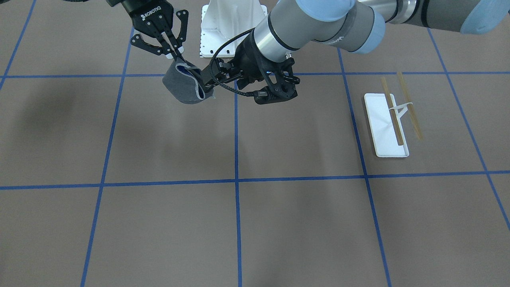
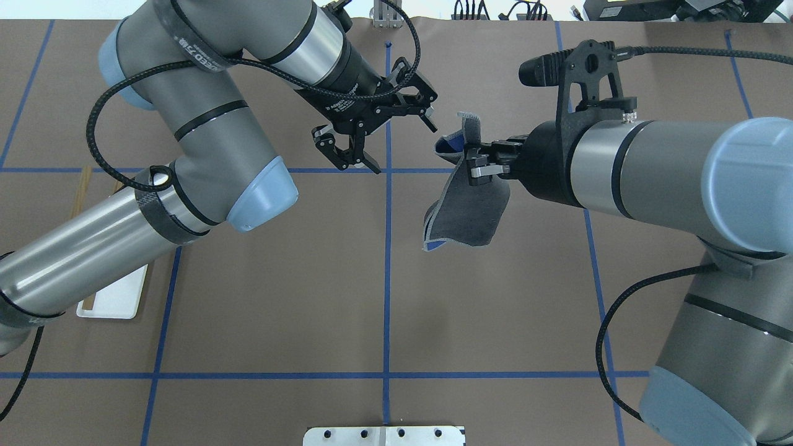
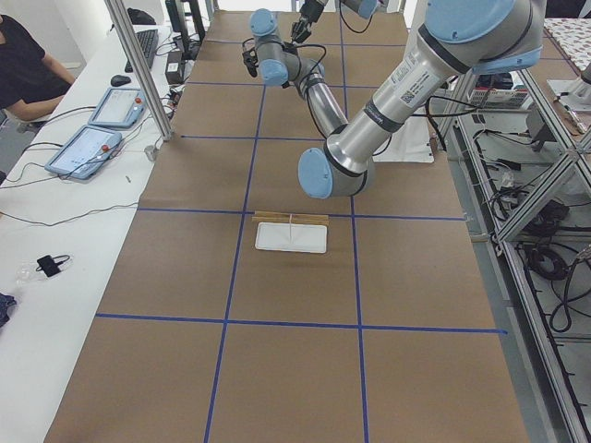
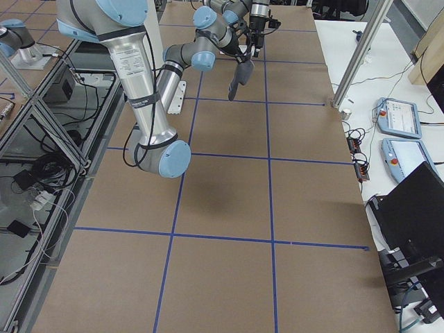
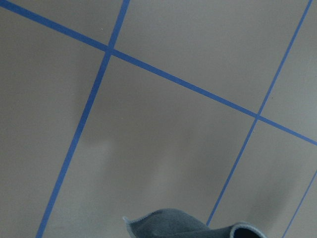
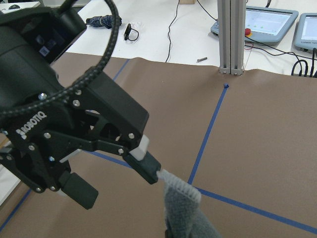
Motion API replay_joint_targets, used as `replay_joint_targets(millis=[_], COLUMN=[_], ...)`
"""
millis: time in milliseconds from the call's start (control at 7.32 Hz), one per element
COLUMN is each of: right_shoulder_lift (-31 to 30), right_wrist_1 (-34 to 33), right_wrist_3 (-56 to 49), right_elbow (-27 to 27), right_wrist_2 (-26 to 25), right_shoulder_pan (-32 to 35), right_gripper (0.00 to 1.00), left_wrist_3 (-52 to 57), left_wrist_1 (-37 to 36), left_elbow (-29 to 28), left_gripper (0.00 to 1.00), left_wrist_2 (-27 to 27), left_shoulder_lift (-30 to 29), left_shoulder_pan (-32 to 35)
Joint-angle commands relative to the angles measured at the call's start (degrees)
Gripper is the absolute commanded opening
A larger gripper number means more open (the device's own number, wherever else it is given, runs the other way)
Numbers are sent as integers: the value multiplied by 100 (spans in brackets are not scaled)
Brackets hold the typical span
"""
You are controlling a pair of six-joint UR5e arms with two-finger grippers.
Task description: Hang towel on rack
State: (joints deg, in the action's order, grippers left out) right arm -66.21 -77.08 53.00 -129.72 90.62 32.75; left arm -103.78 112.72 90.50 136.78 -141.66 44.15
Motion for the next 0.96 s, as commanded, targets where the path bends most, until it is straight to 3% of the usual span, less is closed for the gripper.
replay_joint_targets(millis=[0, 410, 820], right_shoulder_lift=[-6, -32, -50], right_wrist_1=[0, 0, 0], right_wrist_3=[0, -9, -9], right_elbow=[-88, -106, -124], right_wrist_2=[-52, -53, -44], right_shoulder_pan=[-23, -23, -14], right_gripper=[0, 0, 0], left_wrist_3=[-606, -758, -766], left_wrist_1=[826, 988, 954], left_elbow=[-749, -762, -718], left_gripper=[98, 92, 92], left_wrist_2=[-412, -608, -591], left_shoulder_lift=[-510, -485, -468], left_shoulder_pan=[-203, -240, -231])
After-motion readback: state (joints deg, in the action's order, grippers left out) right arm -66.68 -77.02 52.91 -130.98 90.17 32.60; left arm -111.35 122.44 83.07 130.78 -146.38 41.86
